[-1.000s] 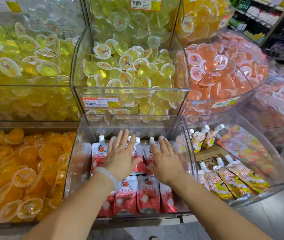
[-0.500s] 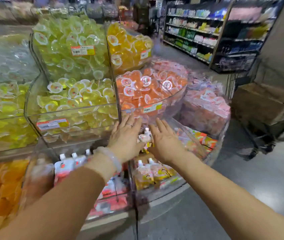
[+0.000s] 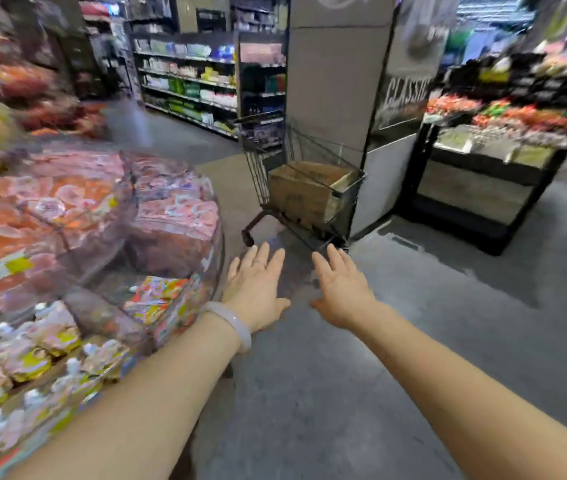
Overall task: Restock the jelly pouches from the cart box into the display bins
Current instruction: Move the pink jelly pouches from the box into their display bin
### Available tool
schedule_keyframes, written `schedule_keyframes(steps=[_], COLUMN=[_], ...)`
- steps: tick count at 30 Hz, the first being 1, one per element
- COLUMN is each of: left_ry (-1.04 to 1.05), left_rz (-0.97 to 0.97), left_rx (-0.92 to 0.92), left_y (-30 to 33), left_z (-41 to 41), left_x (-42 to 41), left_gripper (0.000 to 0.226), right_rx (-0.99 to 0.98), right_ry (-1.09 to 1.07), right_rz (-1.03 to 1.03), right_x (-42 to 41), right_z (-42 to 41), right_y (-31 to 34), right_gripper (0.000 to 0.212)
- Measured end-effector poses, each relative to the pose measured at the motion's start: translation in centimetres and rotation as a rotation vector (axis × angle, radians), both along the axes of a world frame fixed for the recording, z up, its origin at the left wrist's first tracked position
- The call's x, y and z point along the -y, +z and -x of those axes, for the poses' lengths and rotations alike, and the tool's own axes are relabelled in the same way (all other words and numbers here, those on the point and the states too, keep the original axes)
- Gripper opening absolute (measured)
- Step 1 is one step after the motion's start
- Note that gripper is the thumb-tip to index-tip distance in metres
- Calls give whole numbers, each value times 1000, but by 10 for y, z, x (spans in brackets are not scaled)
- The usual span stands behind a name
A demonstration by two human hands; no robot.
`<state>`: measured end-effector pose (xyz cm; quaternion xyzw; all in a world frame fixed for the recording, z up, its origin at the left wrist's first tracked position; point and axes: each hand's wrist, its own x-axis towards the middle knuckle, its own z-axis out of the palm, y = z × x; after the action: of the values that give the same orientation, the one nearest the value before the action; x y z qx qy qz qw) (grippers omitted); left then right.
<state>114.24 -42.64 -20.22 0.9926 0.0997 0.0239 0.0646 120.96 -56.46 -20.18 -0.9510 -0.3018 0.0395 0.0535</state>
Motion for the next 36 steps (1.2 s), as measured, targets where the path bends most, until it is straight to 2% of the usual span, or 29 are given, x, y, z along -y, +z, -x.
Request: schedule_keyframes(steps=[5, 10, 18, 25, 30, 36], left_ry=[-104, -159, -128, -109, -56, 53], left_rz=[-12, -29, -17, -50, -27, 16], left_rx=[-31, -5, 67, 3, -2, 27], left_y=[-8, -13, 25, -2, -23, -10], left_z=[-99, -216, -415, -555, -684, -835], left_x=[45, 56, 29, 17, -3, -40], left_gripper=[83, 83, 83, 83, 83, 77], right_rx=[2, 6, 77, 43, 42, 49], right_ry=[-104, -150, -145, -122, -63, 40], right_rz=[-6, 1, -28, -14, -16, -30], right_x=[49, 59, 35, 17, -3, -40], right_z=[-80, -192, -386, -527, -669, -831], right_y=[-10, -7, 26, 7, -10, 0], right_gripper=[80, 82, 83, 83, 83, 80])
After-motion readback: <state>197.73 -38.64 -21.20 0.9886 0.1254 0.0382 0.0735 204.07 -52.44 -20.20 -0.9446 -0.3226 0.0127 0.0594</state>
